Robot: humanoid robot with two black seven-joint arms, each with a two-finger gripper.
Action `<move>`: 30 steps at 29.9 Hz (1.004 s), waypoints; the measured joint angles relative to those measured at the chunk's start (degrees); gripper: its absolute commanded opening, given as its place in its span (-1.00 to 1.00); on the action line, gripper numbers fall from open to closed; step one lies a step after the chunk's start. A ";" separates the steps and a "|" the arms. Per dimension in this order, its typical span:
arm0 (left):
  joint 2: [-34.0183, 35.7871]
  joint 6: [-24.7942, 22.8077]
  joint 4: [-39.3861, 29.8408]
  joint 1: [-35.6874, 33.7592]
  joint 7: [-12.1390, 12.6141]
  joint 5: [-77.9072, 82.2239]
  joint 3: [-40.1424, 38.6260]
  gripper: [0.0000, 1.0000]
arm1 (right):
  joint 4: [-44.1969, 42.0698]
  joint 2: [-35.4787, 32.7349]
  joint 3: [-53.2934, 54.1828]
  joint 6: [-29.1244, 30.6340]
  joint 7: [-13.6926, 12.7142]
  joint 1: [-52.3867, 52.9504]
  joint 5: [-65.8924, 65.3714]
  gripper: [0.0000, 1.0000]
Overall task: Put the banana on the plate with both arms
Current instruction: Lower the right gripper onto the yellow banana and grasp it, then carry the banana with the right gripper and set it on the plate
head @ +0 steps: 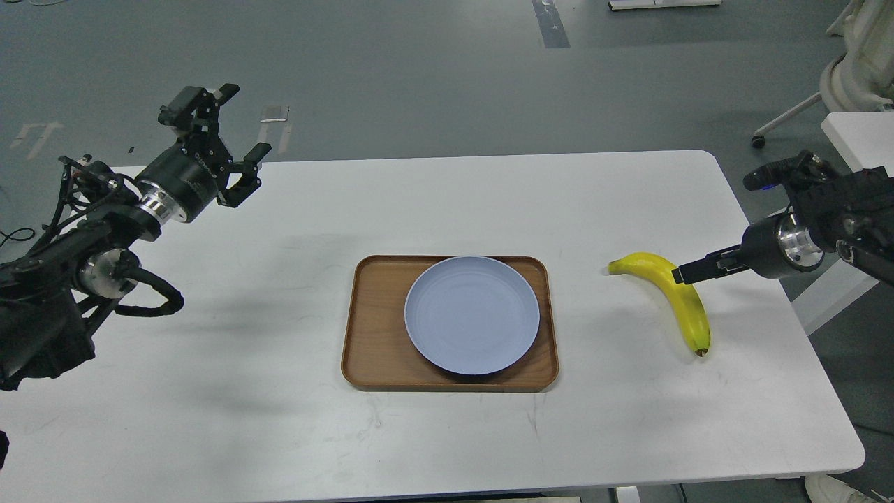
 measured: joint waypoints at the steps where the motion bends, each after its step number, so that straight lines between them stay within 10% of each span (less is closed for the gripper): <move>1: 0.00 0.00 0.00 0.07 0.00 -0.03 -0.15 0.98 | -0.30 0.49 -0.01 0.00 -0.01 -0.43 0.00 0.94; 4: 0.01 0.00 0.00 0.21 0.00 -0.05 -1.08 0.98 | -1.17 2.29 -0.11 0.00 -0.02 -2.05 0.05 0.71; 9: 0.04 0.00 0.00 0.21 0.00 -0.05 -1.64 0.98 | -2.42 3.36 -0.20 0.00 -0.02 -3.39 0.08 -0.69; 12: 0.04 0.00 0.00 0.21 0.00 -0.09 -1.67 0.98 | -2.54 3.79 -0.22 0.00 -0.02 -3.92 0.08 -0.90; 30: 1.53 0.01 -0.11 0.06 -0.02 -0.12 -1.69 0.98 | 5.28 2.14 -0.15 0.01 -0.01 5.79 0.55 -1.00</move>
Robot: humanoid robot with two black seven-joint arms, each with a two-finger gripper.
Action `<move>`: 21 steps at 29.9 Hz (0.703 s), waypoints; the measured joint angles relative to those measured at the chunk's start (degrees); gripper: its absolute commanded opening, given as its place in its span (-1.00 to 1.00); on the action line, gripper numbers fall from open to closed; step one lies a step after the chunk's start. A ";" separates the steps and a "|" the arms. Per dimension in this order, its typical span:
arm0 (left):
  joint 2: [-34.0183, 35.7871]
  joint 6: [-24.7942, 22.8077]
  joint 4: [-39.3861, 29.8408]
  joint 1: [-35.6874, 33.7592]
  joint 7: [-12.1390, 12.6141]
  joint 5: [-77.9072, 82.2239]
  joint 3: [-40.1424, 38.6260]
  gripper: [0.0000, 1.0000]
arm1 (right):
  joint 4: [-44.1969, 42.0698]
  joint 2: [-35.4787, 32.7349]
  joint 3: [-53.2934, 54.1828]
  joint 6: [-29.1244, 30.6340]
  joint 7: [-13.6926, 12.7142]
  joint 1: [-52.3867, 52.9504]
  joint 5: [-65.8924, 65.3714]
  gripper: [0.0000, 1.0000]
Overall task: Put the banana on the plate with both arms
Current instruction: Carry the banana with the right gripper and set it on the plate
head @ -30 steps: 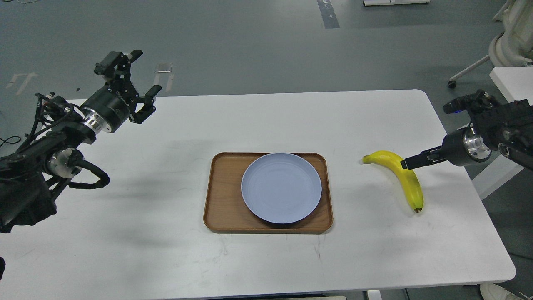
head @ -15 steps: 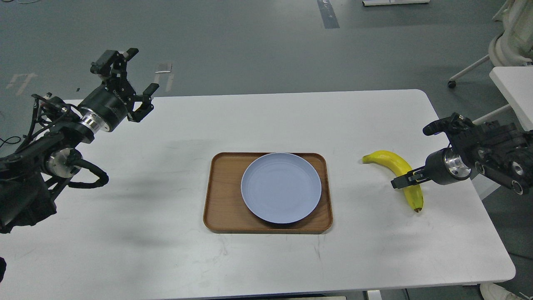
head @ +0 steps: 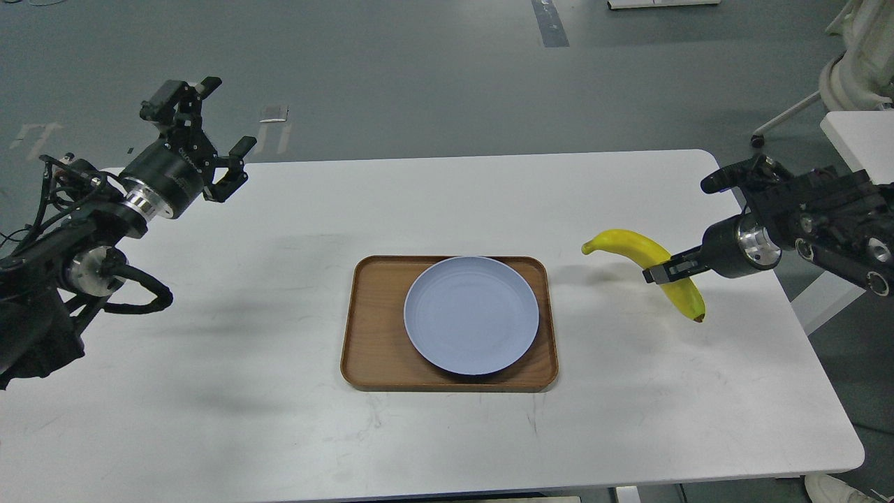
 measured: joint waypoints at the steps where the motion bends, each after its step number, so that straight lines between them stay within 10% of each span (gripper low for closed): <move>1: 0.11 0.00 -0.02 0.00 0.00 0.00 -0.04 0.98 | 0.41 0.54 0.01 -0.01 0.00 1.21 0.12 -1.00; 21: 0.63 0.00 -0.02 -0.94 0.00 0.01 -1.14 0.98 | -11.00 33.25 -9.71 0.00 0.00 2.94 9.47 -1.00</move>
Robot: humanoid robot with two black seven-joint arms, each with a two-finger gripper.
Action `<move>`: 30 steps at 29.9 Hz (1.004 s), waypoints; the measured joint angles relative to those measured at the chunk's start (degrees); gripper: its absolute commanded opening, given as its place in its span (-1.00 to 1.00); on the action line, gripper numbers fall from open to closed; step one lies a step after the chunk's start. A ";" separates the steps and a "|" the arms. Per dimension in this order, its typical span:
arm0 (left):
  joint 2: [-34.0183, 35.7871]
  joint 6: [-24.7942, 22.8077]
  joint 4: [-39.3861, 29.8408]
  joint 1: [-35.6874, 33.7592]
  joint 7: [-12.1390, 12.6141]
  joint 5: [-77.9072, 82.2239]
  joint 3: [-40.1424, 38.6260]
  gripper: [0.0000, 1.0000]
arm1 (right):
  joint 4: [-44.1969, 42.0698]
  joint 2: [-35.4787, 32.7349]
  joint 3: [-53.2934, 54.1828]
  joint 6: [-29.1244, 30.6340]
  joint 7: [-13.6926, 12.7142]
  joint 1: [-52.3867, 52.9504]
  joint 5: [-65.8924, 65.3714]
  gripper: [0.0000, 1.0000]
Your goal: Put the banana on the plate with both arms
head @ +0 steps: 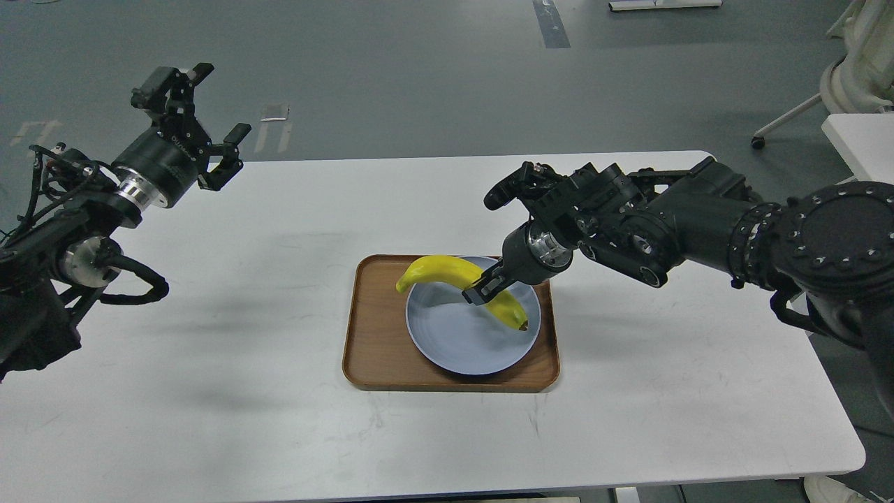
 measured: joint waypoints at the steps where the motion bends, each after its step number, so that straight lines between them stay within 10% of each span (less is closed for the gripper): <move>1: 0.13 0.00 0.00 0.00 0.00 0.00 -0.01 0.98 | -0.10 0.08 -0.13 0.00 0.00 -0.24 0.03 -1.00; 4: 0.70 0.00 0.00 0.00 0.00 0.00 -0.01 0.98 | -0.30 0.16 -0.28 0.00 0.00 -0.49 0.07 -0.82; 12: 0.96 0.00 -0.02 -0.01 0.00 0.00 -0.07 0.98 | -0.31 0.20 -0.23 0.00 0.00 -0.53 0.19 0.97; 21: 1.11 0.00 0.06 -0.01 0.00 0.04 -0.01 0.98 | -0.69 -0.22 1.44 -0.01 0.00 -0.05 6.03 1.00; 30: 0.14 0.00 0.20 0.46 0.03 0.08 0.04 0.98 | -0.85 -14.52 21.05 -0.01 -0.01 -3.78 26.60 1.00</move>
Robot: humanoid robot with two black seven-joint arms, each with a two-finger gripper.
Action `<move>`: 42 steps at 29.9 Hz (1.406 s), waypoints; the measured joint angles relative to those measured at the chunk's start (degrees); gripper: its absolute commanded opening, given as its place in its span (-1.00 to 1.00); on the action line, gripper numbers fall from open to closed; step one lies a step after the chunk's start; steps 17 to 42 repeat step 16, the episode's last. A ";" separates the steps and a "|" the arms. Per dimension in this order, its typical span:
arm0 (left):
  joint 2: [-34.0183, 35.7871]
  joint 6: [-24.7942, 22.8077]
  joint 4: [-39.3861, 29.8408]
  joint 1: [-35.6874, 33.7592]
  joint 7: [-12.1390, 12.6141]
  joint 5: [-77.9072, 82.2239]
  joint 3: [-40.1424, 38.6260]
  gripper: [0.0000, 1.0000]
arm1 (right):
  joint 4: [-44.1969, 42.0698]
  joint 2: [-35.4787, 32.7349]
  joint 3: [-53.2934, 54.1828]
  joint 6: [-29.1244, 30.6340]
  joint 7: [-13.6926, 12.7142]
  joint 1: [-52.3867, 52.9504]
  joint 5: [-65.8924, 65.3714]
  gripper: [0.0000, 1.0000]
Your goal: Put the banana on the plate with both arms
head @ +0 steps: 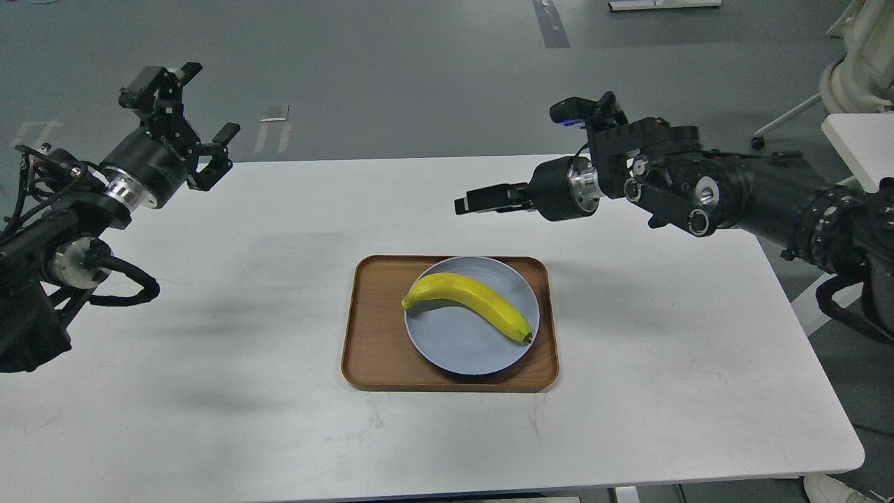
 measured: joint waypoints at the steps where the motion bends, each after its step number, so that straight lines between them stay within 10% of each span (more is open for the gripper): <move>1: -0.48 0.00 0.07 0.16 0.00 0.01 0.01 0.98 | -0.02 -1.63 3.34 0.00 0.00 -2.35 4.23 1.00; 12: -8.31 0.00 2.89 2.29 0.00 0.49 0.20 0.98 | -0.06 -6.40 26.81 0.00 -0.01 -21.07 27.15 1.00; 42: -11.31 0.00 4.73 3.20 0.00 0.77 0.40 0.98 | -0.45 -5.96 28.89 -0.01 -0.01 -23.68 27.34 1.00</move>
